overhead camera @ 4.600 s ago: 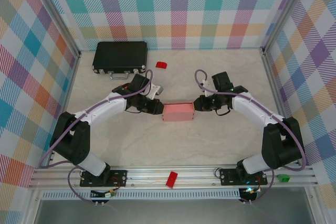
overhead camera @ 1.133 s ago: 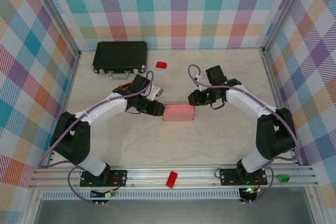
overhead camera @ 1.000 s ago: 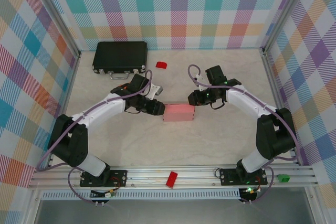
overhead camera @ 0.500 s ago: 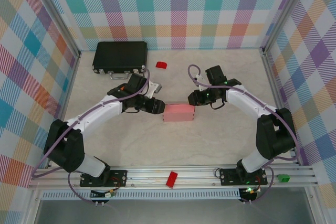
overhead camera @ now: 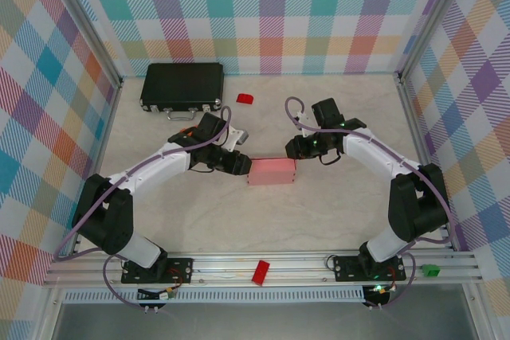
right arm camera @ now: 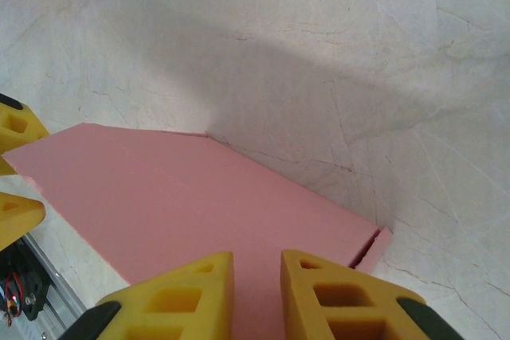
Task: Fold the paper box
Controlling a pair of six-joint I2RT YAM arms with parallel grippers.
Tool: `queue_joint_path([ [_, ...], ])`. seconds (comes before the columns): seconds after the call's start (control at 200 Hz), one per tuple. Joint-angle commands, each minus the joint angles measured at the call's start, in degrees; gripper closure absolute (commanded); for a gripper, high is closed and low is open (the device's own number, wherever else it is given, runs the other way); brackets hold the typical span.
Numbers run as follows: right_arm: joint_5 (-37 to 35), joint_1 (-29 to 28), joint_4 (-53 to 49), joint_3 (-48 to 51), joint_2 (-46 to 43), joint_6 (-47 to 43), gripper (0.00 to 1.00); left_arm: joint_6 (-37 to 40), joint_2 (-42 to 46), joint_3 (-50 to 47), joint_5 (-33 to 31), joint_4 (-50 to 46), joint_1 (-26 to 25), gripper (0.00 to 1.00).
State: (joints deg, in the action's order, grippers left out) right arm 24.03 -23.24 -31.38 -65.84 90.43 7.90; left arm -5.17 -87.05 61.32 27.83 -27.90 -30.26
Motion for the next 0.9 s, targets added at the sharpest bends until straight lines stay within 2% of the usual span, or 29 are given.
queue_joint_path([
  [0.0, -0.52, -0.40, -1.92, -1.12, 1.21, -0.59, 0.76, -0.28, 1.61, 0.85, 1.28, 1.03, -0.50, 0.62],
  [0.36, -0.30, -0.39, -1.72, -0.57, 1.24, -0.65, 0.77, -0.63, 2.28, 0.87, 0.18, 1.57, -0.50, 0.65],
  [0.665, -0.31, -0.40, -1.67, -0.69, 1.22, -0.52, 0.77, -0.63, 3.60, 0.38, -2.34, 1.92, -0.50, 0.57],
  [0.895, -0.30, -0.39, -1.77, -0.69, 1.24, -0.47, 0.77, -0.59, 2.37, 0.56, -0.61, 2.01, -0.50, 0.58],
])
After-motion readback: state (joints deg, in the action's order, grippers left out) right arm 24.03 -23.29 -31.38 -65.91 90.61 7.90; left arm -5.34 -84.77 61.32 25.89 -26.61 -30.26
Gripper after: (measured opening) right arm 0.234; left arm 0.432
